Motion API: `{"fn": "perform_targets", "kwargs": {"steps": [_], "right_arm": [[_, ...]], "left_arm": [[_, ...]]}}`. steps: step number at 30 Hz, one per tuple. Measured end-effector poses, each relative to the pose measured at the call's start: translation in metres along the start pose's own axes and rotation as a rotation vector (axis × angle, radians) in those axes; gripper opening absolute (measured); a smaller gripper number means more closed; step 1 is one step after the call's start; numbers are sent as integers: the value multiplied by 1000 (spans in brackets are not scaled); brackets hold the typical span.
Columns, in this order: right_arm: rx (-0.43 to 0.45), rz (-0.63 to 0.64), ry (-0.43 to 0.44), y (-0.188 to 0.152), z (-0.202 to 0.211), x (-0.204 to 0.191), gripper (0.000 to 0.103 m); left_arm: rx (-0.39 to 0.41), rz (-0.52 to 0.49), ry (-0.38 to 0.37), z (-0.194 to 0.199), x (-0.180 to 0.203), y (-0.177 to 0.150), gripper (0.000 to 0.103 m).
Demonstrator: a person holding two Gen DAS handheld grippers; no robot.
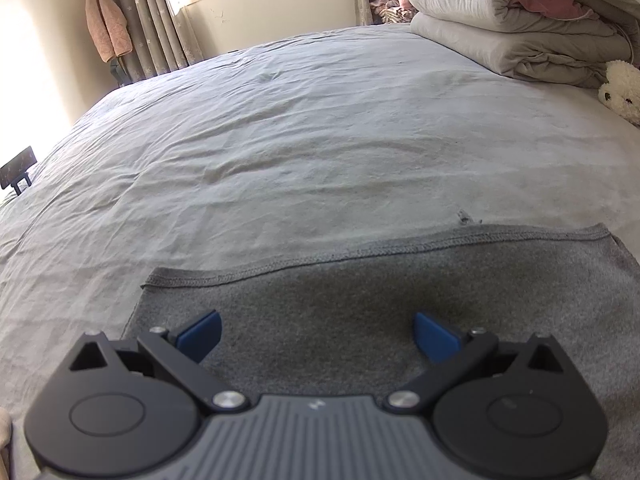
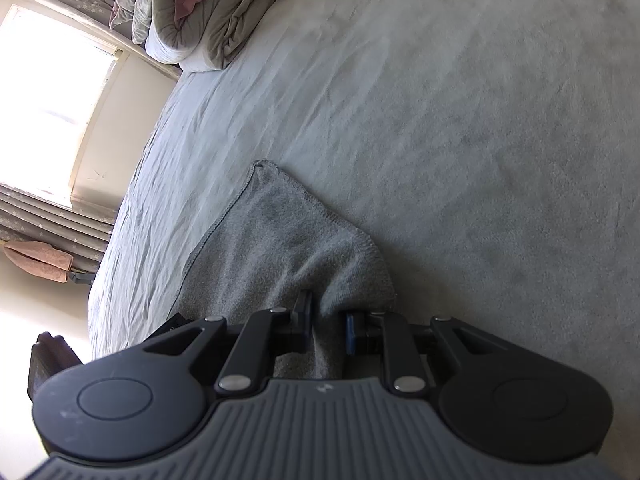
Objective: Fold clothes
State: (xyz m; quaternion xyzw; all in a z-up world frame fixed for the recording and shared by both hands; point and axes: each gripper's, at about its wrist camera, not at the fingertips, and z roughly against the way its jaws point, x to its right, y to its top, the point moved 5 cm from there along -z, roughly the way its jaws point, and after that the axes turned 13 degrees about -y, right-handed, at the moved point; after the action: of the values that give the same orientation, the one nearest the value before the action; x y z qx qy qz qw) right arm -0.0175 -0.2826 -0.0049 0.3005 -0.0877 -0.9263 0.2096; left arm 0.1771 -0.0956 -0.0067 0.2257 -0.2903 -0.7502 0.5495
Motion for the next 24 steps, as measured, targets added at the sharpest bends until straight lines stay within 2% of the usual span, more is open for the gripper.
{"fn": "perform_targets", "kwargs": {"steps": [17, 21, 24], "right_arm": [[11, 17, -13, -1, -4, -4, 22], [6, 20, -10, 0, -5, -3, 22], [14, 30, -14, 0, -5, -3, 22]], "left_arm": [[21, 17, 18, -34, 1, 34, 103], [27, 61, 10, -24, -9, 36, 102], [48, 102, -47, -3, -12, 29, 102]]}}
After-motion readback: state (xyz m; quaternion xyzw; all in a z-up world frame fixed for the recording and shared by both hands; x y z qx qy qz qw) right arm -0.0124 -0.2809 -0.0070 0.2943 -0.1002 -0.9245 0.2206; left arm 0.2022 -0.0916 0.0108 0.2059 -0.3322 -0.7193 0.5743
